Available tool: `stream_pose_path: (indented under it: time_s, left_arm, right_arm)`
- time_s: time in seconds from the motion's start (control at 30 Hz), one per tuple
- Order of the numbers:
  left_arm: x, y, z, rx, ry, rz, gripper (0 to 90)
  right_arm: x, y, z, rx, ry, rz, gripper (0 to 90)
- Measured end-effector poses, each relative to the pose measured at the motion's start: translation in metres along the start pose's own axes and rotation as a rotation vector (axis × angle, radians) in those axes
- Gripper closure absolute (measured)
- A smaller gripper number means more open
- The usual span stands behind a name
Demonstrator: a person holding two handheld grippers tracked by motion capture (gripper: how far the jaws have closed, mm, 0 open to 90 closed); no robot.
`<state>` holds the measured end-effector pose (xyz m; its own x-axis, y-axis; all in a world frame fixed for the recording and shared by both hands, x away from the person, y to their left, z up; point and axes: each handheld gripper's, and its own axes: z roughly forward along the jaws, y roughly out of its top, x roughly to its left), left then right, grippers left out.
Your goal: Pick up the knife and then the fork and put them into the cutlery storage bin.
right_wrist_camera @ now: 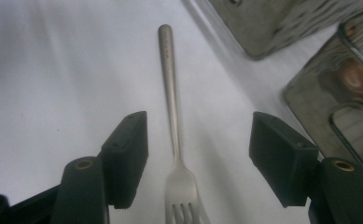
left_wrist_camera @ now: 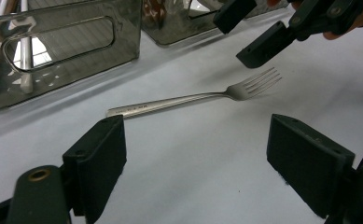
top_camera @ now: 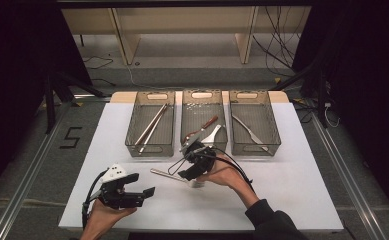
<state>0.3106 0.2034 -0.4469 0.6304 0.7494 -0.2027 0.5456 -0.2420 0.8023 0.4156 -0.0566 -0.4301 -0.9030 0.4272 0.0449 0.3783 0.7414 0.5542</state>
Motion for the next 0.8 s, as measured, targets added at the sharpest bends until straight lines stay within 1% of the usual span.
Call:
stream_pose_path:
  time_s: [0.27,0.3,0.33,0.5,0.53,0.67,0.77,0.8]
  left_arm:
    - [0.0,0.0,-0.001,-0.014,0.001,-0.004,19.5]
    - [-0.001,0.0,-0.001,-0.015,0.0,-0.004,19.5]
    - [-0.001,0.0,-0.001,-0.02,-0.001,-0.009,19.5]
    - [-0.001,0.0,-0.002,-0.026,-0.001,-0.003,19.4]
    - [0.0,0.0,-0.002,-0.028,-0.002,-0.003,19.4]
    - [0.0,0.0,-0.002,-0.03,-0.001,-0.002,19.3]
    - [0.0,0.0,-0.003,-0.032,-0.001,-0.003,19.3]
    - [-0.001,0.0,-0.003,-0.033,-0.001,-0.007,19.3]
  right_arm:
    - [0.006,0.004,0.012,0.039,0.017,-0.023,40.3]
    - [0.007,0.005,0.013,0.048,0.019,-0.016,40.5]
    - [0.008,0.005,0.014,0.049,0.02,-0.028,40.5]
    - [0.012,0.007,0.019,0.067,0.026,-0.035,41.0]
    - [0.012,0.007,0.021,0.071,0.027,-0.046,41.2]
    - [0.014,0.008,0.025,0.089,0.032,-0.055,42.4]
    - [0.014,0.008,0.028,0.096,0.034,-0.06,43.3]
    - [0.015,0.009,0.029,0.102,0.036,-0.051,43.4]
